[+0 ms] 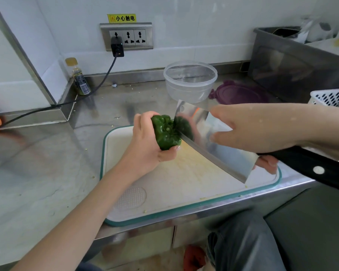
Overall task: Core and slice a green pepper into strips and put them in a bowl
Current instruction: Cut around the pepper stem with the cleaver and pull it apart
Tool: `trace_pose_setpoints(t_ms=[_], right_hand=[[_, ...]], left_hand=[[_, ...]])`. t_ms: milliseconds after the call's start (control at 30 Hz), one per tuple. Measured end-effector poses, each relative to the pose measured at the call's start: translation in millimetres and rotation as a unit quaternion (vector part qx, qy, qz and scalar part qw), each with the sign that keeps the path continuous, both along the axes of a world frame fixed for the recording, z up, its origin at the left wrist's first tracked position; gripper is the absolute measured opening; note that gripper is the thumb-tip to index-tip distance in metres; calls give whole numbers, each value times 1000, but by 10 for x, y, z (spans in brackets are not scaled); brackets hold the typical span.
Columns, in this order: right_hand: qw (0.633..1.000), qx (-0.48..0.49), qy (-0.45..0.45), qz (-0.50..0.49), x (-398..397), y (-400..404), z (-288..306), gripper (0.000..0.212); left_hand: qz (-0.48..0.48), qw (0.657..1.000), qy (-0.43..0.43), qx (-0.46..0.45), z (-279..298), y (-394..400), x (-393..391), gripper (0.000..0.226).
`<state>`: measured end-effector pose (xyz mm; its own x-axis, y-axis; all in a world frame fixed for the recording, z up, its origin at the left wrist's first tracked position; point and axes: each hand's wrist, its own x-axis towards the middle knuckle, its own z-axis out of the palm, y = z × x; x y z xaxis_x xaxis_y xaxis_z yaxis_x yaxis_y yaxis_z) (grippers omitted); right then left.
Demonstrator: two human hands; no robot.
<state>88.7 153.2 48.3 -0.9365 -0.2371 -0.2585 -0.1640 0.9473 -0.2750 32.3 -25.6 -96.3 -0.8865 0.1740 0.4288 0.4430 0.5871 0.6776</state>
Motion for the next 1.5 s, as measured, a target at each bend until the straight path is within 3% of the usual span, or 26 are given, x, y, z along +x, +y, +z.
trace_pose_setpoints(t_ms=[167,433,600,700,800,833,933,1067,1133,1300,1500], right_hand=[[1000,25,4,1,-54,12,-16,33],[999,33,-7,20,-61,29,-28,22],[996,73,-2,42,-45,27,-63,20],[995,89,24,29,-57,170,14,34],[997,73,35,17,-23,301,92,13],[997,67,41,10,-15,334,97,17],[999,26,37,-1,59,386,36,28],[999,-34,-18,-13,149,426,-69,11],[998,-46,-32,-27,160,415,-76,20],[996,-68,-50,-25,174,391,-83,24],[998,-55,-9,-4,150,330,-112,12]], left_hand=[[-6,1000,8,-18,5,19,15,86],[-8,999,17,-46,33,45,58,83],[2,1000,17,-20,12,31,49,82],[19,1000,17,17,23,-8,7,82],[30,998,35,29,21,-6,4,86],[22,999,36,24,20,-6,5,89],[-24,1000,-6,18,85,-19,40,90],[-84,992,-92,-16,230,-173,16,98],[-108,985,-134,-32,306,-290,-23,105],[-118,978,-169,-25,361,-392,-25,82],[-102,989,-102,27,278,-264,15,70]])
